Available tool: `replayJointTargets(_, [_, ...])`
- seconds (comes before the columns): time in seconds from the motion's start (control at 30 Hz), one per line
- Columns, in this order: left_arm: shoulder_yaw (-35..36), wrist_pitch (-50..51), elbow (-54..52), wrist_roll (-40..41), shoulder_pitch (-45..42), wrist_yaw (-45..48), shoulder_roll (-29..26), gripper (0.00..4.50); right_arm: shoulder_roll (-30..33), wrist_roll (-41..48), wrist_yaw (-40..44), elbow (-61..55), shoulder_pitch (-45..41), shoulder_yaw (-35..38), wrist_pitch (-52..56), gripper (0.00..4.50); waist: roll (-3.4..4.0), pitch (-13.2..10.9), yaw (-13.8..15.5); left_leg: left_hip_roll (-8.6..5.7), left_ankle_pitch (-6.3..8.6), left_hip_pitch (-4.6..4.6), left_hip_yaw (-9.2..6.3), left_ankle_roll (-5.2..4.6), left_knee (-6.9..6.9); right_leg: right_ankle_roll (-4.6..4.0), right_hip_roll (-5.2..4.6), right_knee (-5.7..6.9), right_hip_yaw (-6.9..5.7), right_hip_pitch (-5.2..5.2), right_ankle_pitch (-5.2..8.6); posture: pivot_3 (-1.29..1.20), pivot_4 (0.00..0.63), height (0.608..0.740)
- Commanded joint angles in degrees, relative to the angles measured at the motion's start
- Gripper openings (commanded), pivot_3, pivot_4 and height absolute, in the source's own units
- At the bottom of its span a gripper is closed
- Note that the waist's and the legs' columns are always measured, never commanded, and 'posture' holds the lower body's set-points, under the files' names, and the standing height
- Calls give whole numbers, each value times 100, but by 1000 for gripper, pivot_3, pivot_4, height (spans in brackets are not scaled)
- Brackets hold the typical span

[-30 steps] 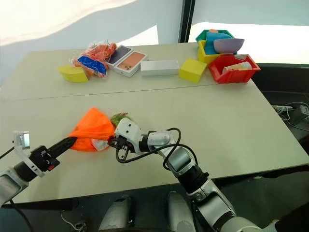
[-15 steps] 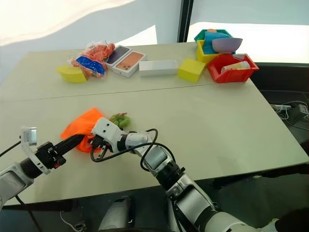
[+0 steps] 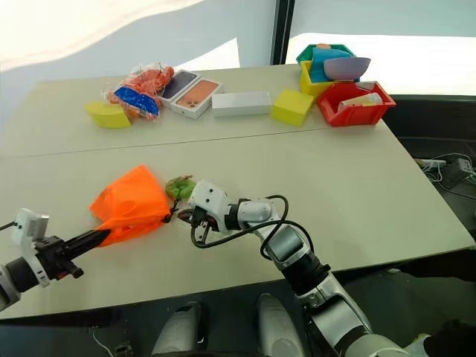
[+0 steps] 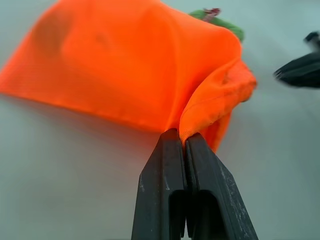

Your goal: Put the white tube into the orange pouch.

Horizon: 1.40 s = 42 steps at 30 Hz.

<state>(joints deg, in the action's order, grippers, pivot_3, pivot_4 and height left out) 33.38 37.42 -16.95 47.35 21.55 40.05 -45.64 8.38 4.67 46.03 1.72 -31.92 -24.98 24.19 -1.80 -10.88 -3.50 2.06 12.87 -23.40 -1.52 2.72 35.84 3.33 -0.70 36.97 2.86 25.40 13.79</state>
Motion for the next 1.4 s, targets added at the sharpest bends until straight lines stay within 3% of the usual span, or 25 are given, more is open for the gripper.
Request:
replayJointTargets(0.03, [159,-448,164,-273,-173,276,18,269,-207,-115,-265,307,-285,108,-313,298,-2,1,-27,0,0,0,1,0,-2,-5,-2,-1,0,0,-2,0,150,740])
replayJointTargets(0.1, [151,-402,168,-155,-345,322,81,921,-283,-257,-416,577,-435,79,-543,932,-2,1,-30,-1,0,-3,2,0,-7,-19,-4,-5,-1,0,-11,0,150,740])
replayJointTargets(0.23, [207,-36,12,207,-634,292,80,2816,-278,-638,-503,910,-622,-123,-1107,2859,-3,2,-43,-3,0,-4,6,0,-13,-16,-7,-8,0,-1,-10,0,150,740])
replayJointTargets(0.47, [739,608,32,1230,-895,454,1,2816,-280,-1141,-585,1575,-765,-343,-1914,2859,-4,2,-54,-1,-1,1,5,-1,-13,-11,2,3,0,-1,-10,0,150,740])
replayJointTargets(0.67, [982,855,-46,1635,-1047,394,-45,2816,-410,-1488,-788,2227,-822,-429,-2371,2859,-5,2,-52,-2,-1,2,3,-1,-11,-11,3,8,0,-2,-10,0,150,740])
replayJointTargets(0.77, [988,796,-114,1520,-983,476,-47,2862,-405,-1571,-942,2326,-806,-311,-2409,1985,-5,2,-53,-2,-1,3,3,-1,-11,-11,3,8,0,-3,-10,0,150,740])
replayJointTargets(0.9, [923,653,-45,1448,-1181,340,66,2862,-213,-1514,-993,1947,-609,-73,-2350,29,-4,2,-30,-2,-1,3,2,-1,-11,-12,3,9,0,-3,-10,0,150,740])
replayJointTargets(1.13, [-190,474,-187,926,-1929,330,138,2862,409,-602,-755,120,333,944,-1303,29,-3,1,95,-11,-1,2,0,0,7,-4,-2,8,2,-18,-5,0,150,740])
replayJointTargets(1.4, [-1684,148,367,48,-3105,835,134,2862,611,-72,-688,-942,686,1298,-433,29,-2,1,96,-5,-2,8,-1,-1,9,2,13,23,3,-17,-3,0,150,740])
